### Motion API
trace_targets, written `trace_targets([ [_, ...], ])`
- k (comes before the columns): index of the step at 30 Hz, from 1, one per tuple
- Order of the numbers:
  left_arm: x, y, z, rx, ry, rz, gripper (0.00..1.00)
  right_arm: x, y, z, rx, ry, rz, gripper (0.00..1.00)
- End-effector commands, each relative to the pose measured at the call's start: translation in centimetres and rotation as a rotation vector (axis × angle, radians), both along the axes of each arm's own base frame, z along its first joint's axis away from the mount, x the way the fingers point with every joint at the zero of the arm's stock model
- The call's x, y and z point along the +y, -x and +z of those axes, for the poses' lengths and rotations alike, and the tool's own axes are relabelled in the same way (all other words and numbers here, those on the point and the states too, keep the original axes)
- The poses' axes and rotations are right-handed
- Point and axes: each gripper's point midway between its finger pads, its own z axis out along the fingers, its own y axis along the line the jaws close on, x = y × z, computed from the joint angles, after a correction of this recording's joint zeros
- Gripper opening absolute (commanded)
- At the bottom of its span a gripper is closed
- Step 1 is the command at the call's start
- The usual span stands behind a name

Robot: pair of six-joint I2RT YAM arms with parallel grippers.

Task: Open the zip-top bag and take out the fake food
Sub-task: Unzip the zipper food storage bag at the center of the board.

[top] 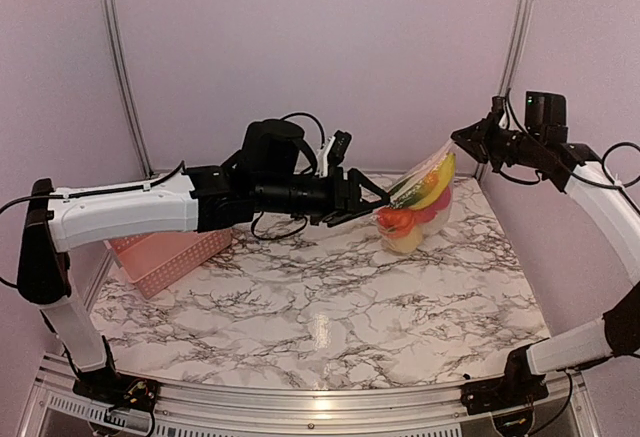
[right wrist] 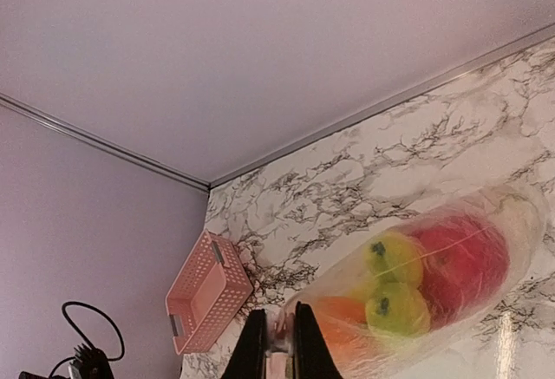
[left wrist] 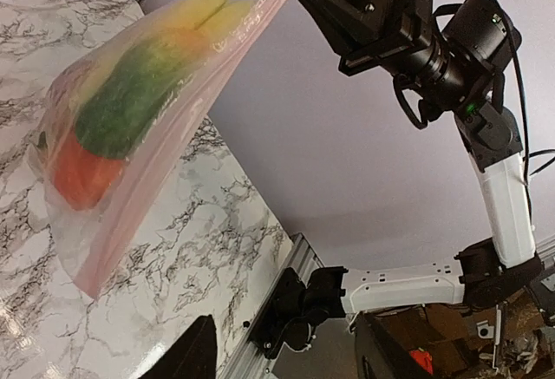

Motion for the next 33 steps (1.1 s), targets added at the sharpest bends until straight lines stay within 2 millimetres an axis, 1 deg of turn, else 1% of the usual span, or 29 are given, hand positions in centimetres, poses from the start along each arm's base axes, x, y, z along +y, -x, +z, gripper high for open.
trace_targets([
  [1,2.9,-2.3,0.3,-0.193,-0.253,0.107,0.57,1.1,0.7,1.5,-0.032,0.007,0.049,0.00],
  [3,3.1,-3.1,1.2,-0.247,-0.299,0.130,0.57,1.3,0.8,1.5,-0.024,-0.010,0.046,0.00],
  [5,2.9,-3.7,1.5,-0.290,-0.341,0.143,0.57,2.0,0.8,1.6,-0.017,-0.034,0.055,0.00],
  [9,2.2,-4.2,0.9,-0.335,-0.409,0.151,0.57,4.0,0.7,1.8,-0.007,-0.039,0.080,0.00],
  [12,2.0,-5.0,0.6,-0.377,-0.462,0.184,0.57,5.8,0.8,2.0,-0.007,-0.036,0.112,0.00],
  [16,2.1,-6.0,0.4,-0.441,-0.528,0.223,0.57,7.9,0.9,2.2,-0.006,-0.028,0.146,0.00],
  [21,2.2,-6.1,-0.4,-0.467,-0.578,0.235,0.55,9.7,0.8,2.4,-0.006,-0.025,0.174,0.00],
  [27,2.2,-6.5,-2.2,-0.466,-0.632,0.254,0.48,11.2,0.9,2.2,0.001,-0.032,0.197,0.00],
  [30,2.0,-6.6,-2.9,-0.460,-0.641,0.253,0.45,11.5,1.0,2.1,0.004,-0.036,0.199,0.00],
  [33,1.7,-6.6,-3.2,-0.453,-0.641,0.246,0.44,11.5,1.1,2.1,0.005,-0.038,0.200,0.00],
])
